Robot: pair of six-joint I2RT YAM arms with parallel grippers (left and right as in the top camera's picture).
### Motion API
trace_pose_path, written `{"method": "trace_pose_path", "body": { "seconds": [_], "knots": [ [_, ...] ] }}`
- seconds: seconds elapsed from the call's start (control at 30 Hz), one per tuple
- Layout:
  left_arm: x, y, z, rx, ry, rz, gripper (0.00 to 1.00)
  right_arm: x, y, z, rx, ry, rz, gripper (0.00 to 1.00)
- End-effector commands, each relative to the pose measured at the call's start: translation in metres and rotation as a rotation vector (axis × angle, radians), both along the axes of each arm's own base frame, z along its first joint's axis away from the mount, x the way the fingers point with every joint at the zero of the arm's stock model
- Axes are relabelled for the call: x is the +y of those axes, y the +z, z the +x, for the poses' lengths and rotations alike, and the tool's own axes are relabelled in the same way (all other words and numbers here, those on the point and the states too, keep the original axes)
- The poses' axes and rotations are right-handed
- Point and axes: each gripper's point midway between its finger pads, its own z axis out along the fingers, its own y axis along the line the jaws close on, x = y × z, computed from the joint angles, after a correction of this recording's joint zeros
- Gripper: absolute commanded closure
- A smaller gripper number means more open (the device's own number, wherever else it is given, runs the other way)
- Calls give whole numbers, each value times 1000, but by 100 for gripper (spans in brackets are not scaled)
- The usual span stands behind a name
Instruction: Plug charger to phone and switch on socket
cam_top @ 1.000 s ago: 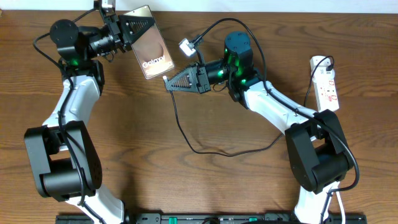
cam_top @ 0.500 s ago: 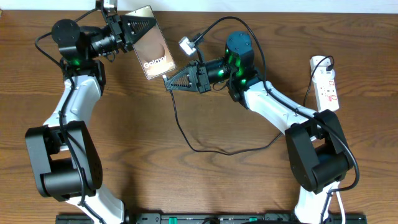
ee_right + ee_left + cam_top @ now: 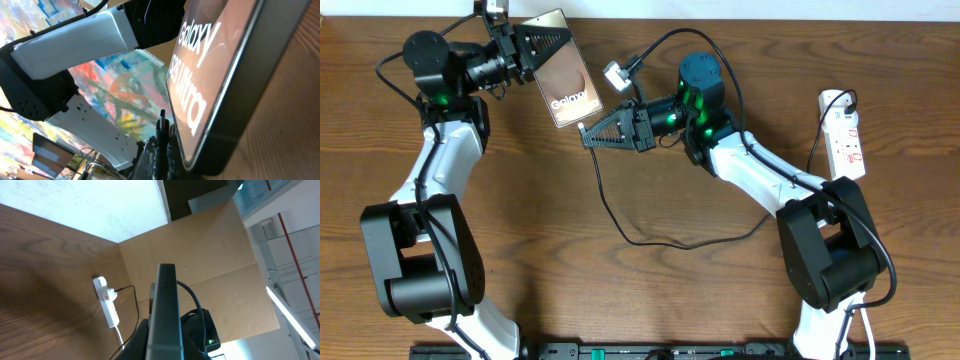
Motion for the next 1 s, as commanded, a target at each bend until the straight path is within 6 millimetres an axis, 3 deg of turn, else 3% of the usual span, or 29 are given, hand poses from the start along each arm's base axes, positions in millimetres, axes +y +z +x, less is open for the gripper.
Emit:
{"method": "trace_pose_path", "body": {
  "seconds": [0.0, 0.97],
  "knots": [
    [-2, 19, -6, -53, -8, 8, 93, 4, 3, 0, -3, -3, 4, 99],
    [-2, 19, -6, -54, -6, 8, 93, 2, 3, 9, 48, -42, -12, 99]
  ]
}}
